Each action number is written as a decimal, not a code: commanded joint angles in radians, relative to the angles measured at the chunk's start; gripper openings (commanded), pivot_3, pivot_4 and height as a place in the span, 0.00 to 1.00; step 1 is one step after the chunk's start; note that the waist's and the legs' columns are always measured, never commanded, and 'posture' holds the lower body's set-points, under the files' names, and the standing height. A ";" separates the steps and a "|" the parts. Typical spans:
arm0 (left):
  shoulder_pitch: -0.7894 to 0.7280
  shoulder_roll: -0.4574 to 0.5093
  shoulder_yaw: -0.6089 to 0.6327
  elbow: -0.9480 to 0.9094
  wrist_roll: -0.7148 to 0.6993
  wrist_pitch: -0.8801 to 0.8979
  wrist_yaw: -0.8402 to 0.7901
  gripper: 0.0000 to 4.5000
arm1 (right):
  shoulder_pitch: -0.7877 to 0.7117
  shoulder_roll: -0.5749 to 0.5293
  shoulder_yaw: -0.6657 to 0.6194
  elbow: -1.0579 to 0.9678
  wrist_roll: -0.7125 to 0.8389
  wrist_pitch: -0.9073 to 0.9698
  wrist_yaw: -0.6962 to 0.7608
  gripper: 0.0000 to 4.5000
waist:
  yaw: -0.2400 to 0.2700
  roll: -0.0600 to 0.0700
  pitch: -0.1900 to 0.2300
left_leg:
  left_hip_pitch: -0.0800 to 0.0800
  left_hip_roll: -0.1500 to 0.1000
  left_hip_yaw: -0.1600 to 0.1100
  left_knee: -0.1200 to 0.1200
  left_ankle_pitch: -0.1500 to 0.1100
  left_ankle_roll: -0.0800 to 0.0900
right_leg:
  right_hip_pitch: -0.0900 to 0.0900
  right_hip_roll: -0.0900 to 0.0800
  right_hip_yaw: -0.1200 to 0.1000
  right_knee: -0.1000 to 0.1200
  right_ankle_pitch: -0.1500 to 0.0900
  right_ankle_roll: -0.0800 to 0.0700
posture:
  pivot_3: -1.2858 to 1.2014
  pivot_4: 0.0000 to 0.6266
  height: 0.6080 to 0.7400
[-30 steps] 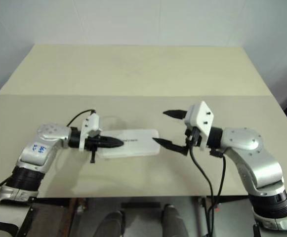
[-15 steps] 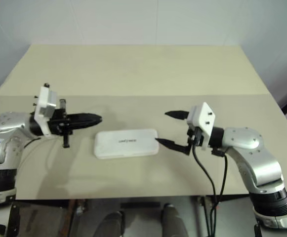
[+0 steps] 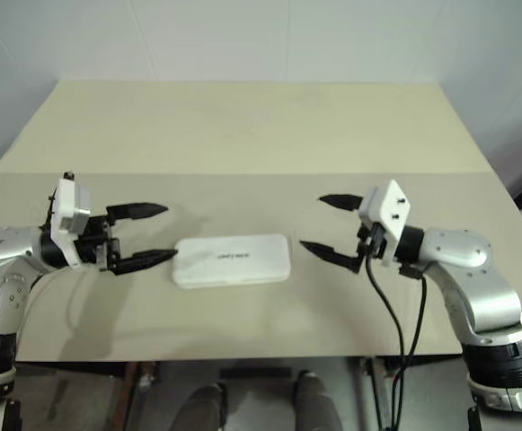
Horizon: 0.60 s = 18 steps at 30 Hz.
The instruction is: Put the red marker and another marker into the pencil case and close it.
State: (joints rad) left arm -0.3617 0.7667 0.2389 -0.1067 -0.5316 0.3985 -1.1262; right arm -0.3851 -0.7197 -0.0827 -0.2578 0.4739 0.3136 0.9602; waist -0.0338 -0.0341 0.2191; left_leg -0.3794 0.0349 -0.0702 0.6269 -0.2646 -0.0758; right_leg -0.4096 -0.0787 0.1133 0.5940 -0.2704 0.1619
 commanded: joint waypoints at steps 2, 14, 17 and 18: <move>0.011 0.004 0.021 -0.028 0.007 -0.049 0.029 0.99 | -0.011 -0.030 -0.066 0.056 -0.021 -0.063 0.006 1.00 | 0.000 0.000 0.000 | 0.000 0.000 0.000 0.000 0.000 0.000 | 0.000 0.000 0.000 0.000 0.000 0.000 | 0.52 0.24 1.00; 0.006 0.033 0.026 0.082 0.047 -0.173 -0.002 0.99 | 0.102 -0.147 -0.160 0.024 0.029 -0.046 0.104 1.00 | 0.001 0.000 0.000 | 0.000 0.000 0.000 0.000 0.000 0.000 | 0.000 0.000 0.000 0.000 0.000 0.001 | 0.52 0.24 1.00; 0.001 0.042 0.026 0.109 0.054 -0.199 -0.007 0.99 | 0.133 -0.187 -0.193 0.030 0.034 -0.043 0.125 1.00 | 0.002 0.000 0.000 | 0.000 0.000 0.000 0.000 0.000 0.000 | 0.000 0.000 0.000 0.000 0.000 0.000 | 0.52 0.24 1.00; -0.003 0.042 0.023 0.123 0.059 -0.211 -0.006 0.99 | 0.138 -0.194 -0.195 0.027 0.035 -0.039 0.127 1.00 | 0.002 0.000 0.000 | 0.000 0.000 0.000 0.000 0.000 0.000 | 0.000 0.000 0.000 -0.001 0.000 -0.001 | 0.52 0.24 1.00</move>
State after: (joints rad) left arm -0.3492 0.7973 0.2372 0.0172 -0.4770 0.2179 -1.1278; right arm -0.2512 -0.8973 -0.2412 -0.2018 0.4873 0.2735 1.0762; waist -0.0318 -0.0340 0.2191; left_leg -0.3798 0.0349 -0.0700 0.6274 -0.2647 -0.0758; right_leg -0.4094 -0.0788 0.1134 0.5934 -0.2714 0.1598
